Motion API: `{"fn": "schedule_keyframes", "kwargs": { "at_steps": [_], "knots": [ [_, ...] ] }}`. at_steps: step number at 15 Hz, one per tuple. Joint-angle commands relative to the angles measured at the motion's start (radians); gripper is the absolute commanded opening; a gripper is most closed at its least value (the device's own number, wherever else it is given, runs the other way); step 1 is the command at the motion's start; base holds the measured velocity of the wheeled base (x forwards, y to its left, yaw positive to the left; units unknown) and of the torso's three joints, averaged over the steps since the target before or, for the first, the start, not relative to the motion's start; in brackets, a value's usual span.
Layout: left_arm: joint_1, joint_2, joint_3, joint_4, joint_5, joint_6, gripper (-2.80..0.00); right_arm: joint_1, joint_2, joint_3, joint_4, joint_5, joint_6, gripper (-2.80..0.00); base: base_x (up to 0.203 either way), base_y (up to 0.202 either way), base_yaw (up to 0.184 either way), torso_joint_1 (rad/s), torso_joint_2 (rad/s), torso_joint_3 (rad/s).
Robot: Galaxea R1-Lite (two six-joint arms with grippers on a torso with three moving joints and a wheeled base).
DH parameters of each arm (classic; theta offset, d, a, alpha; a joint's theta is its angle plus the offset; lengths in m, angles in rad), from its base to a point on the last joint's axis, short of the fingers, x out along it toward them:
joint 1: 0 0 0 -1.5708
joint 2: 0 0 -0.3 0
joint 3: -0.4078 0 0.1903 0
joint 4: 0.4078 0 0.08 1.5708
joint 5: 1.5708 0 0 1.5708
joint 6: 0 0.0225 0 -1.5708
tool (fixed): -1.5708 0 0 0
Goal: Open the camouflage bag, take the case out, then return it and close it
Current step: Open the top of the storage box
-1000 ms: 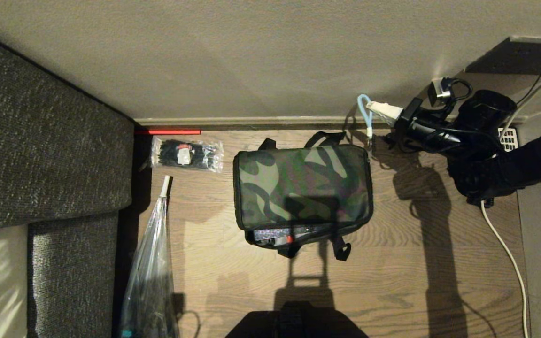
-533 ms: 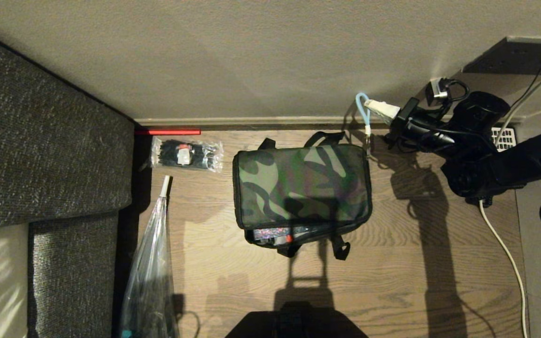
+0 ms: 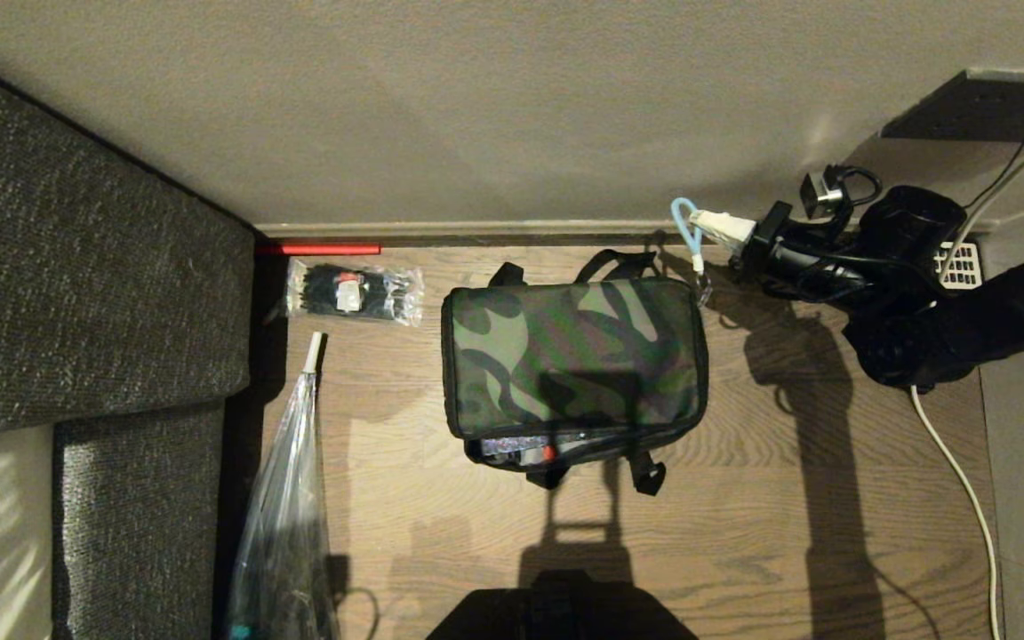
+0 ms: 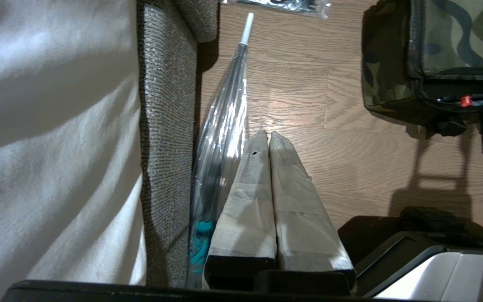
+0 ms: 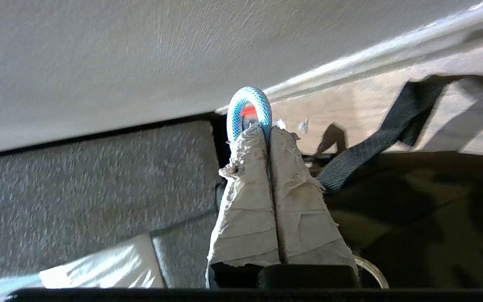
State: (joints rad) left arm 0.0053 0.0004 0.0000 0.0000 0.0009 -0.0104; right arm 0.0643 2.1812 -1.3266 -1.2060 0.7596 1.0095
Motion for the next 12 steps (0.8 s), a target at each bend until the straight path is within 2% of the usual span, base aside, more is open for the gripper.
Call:
{"fn": "schedule_keyframes", "kwargs": {
  "at_steps": [1,4,5,12],
  "knots": [
    [0.001,-0.002,0.002,0.0,0.001,0.0,-2.8,0.0,-0.016,0.036,-0.005,0.019,0.0,-2.8,0.0,0.0,0.0,0.0,0.0,0.0],
    [0.001,-0.002,0.002,0.0,0.001,0.0,-2.8,0.0,-0.031,0.077,-0.014,0.058,0.0,-2.8,0.0,0.0,0.0,0.0,0.0,0.0],
    [0.001,-0.002,0.002,0.0,0.001,-0.002,-2.8,0.0,-0.037,0.089,-0.015,0.058,-0.001,0.0,0.0,0.0,0.0,0.0,0.0,0.0],
    [0.001,-0.002,0.002,0.0,0.001,-0.002,-2.8,-0.028,-0.061,0.169,-0.024,0.06,-0.017,0.0,0.0,0.0,0.0,0.0,0.0,0.0]
  ]
}}
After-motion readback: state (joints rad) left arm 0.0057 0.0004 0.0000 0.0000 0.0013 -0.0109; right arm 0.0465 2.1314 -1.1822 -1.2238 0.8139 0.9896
